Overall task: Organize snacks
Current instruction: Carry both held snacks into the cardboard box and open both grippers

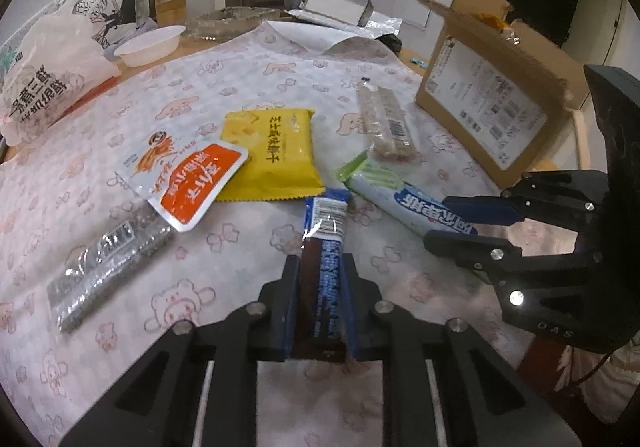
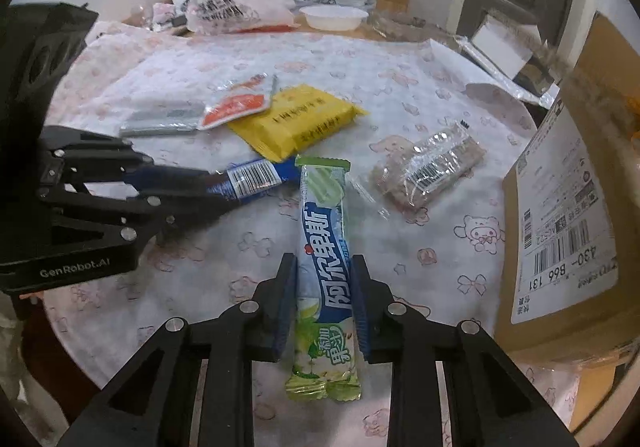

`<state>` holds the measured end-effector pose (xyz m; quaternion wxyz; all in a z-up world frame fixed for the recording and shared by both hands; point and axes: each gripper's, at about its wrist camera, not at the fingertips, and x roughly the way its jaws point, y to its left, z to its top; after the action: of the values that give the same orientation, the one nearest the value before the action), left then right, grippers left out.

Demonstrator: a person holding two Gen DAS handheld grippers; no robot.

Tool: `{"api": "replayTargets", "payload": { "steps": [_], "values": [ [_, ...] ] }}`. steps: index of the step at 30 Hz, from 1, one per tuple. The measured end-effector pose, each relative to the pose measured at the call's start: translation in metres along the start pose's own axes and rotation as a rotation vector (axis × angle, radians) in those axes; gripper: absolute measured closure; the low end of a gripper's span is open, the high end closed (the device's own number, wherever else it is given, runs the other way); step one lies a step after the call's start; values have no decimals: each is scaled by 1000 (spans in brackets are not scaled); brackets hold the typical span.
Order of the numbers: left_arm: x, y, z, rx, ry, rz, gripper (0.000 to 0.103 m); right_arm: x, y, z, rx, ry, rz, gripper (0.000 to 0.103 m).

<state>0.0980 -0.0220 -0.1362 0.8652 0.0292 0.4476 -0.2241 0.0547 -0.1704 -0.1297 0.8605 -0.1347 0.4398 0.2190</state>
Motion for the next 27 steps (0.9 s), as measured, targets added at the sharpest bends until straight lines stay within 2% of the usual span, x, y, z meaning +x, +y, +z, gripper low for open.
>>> {"api": "replayTargets", "payload": {
  "steps": [8, 14, 18, 21, 27],
  "values": [
    [-58, -6, -3, -23, -92, 37, 87, -57, 20, 12, -41, -141, 58, 82],
    [-109, -14, 15, -19, -185, 89, 87, -105, 23, 27, -73, -264, 64, 82],
    [-137, -33, 41, 6, -256, 105, 87, -142, 1, 33, -62, -358, 21, 82],
    [-153, -52, 63, 35, -303, 74, 87, -165, -24, 31, -29, -413, -24, 82],
    [-147, -106, 116, 106, -319, 17, 87, -179, -91, 17, 82, -439, -85, 82]
  ]
}}
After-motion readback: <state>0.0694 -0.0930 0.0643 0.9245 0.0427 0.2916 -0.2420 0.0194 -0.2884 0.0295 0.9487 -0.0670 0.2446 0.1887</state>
